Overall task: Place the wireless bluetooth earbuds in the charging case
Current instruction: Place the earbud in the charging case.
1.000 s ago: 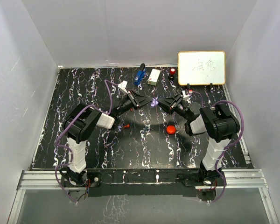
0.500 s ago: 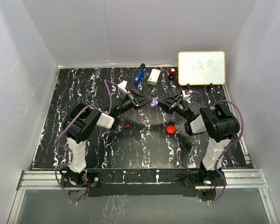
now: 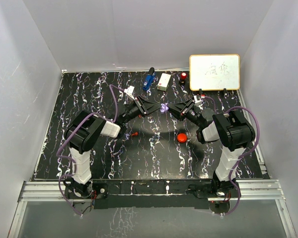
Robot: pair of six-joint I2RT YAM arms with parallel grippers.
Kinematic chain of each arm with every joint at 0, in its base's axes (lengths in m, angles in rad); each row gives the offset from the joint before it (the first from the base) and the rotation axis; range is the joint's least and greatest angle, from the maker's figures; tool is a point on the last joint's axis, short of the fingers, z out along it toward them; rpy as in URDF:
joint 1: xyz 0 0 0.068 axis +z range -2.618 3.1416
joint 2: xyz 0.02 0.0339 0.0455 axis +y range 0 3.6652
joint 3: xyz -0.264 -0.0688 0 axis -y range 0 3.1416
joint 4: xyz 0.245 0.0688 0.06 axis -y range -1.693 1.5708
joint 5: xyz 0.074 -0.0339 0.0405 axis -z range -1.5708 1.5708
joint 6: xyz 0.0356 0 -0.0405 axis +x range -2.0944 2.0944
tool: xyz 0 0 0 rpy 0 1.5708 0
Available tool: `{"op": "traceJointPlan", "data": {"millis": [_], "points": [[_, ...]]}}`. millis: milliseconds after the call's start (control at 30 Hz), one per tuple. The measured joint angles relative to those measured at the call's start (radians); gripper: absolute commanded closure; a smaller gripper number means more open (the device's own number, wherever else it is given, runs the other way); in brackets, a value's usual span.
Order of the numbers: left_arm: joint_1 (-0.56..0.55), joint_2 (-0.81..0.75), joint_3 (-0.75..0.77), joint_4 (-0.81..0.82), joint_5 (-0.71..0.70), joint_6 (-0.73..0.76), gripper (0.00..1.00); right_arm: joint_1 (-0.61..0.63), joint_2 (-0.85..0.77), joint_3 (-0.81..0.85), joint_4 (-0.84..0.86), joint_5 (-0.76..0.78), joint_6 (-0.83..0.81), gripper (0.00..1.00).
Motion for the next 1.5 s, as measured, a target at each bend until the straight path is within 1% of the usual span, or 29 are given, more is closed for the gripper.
{"op": "traceJointPlan", "data": {"millis": [300,1167,1300,1400,1500], "points": [[0.000,-0.023,-0.014,0.001,0.010,0.021,0.69,-0.002,0.000,0.008,0.001,0.003,0.006,1.00],[0.000,-0.055,-0.048,0.002,0.012,0.059,0.68,-0.003,0.000,0.011,0.001,0.003,0.006,1.00],[0.000,-0.103,-0.065,-0.008,0.000,0.089,0.63,-0.005,0.000,0.012,0.001,0.003,0.006,1.00],[0.001,-0.165,-0.072,-0.031,-0.014,0.123,0.61,-0.007,0.000,0.012,0.002,0.003,0.005,1.00],[0.002,-0.231,-0.074,-0.087,-0.031,0.171,0.61,-0.007,0.000,0.012,0.001,0.003,0.002,1.00]]}}
